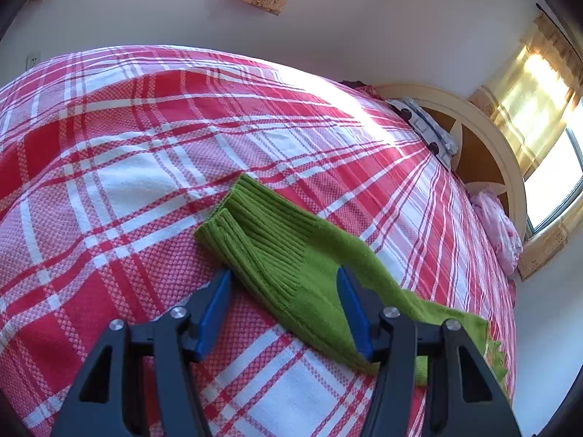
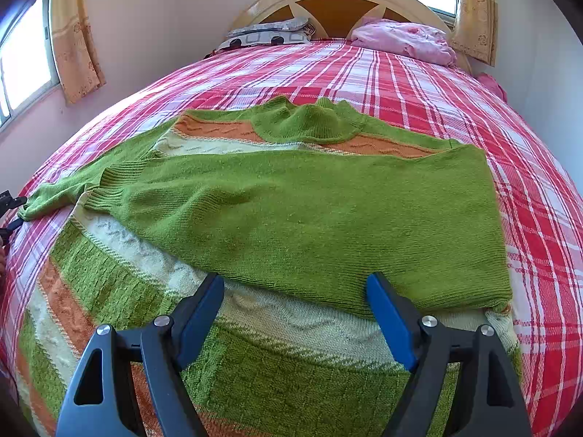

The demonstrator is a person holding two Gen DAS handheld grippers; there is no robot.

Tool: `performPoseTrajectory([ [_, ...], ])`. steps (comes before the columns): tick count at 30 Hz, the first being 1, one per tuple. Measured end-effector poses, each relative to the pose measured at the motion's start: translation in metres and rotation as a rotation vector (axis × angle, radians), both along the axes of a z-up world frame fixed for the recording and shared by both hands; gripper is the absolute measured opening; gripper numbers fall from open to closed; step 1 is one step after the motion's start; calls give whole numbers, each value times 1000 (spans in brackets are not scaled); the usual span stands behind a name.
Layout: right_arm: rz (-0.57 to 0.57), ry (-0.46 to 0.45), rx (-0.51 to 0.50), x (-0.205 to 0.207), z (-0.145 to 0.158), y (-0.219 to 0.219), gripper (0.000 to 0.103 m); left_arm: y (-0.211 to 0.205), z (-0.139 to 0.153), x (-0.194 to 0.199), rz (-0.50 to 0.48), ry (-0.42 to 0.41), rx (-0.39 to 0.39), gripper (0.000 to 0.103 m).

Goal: Fold small clothes
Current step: 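Move the left gripper to the other sleeve cuff and close on it, then lift the cuff with the left gripper and carry it over the sweater body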

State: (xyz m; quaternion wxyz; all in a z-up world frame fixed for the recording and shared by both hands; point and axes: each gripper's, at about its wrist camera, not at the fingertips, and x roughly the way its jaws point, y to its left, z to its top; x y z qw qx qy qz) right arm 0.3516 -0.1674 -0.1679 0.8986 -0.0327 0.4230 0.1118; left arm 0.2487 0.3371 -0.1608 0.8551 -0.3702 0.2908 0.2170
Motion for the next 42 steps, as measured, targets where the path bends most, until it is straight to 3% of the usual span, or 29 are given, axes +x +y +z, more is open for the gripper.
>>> performPoseTrajectory([
  [4, 0, -1, 1, 0, 0, 0, 81, 4, -2, 2, 20, -19, 3, 57],
  [6, 0, -1, -1, 0, 0, 0, 81, 6, -2, 2, 33, -24, 2, 47],
  [8, 0, -1, -2, 0, 0, 0, 81, 8, -4, 4, 30, -13, -6, 21],
  [10, 0, -1, -1, 0, 0, 0, 81, 12, -6, 3, 34, -21, -24, 11],
  [12, 1, -1, 0, 0, 0, 0, 81, 15, -6, 2, 25, -29, -32, 7],
  [21, 1, -1, 1, 0, 0, -1, 81, -7, 39, -10, -63, -150, 91, 5],
  [25, -1, -8, 34, -1, 4, -6, 81, -15, 64, -9, -100, -203, 91, 5],
  [31, -48, -47, 174, -11, 34, -33, 81, -34, 100, 2, -167, -276, 101, 5],
  [42, -86, -154, 129, -60, 74, -95, 81, -99, 172, 43, -328, -405, 165, 5],
])
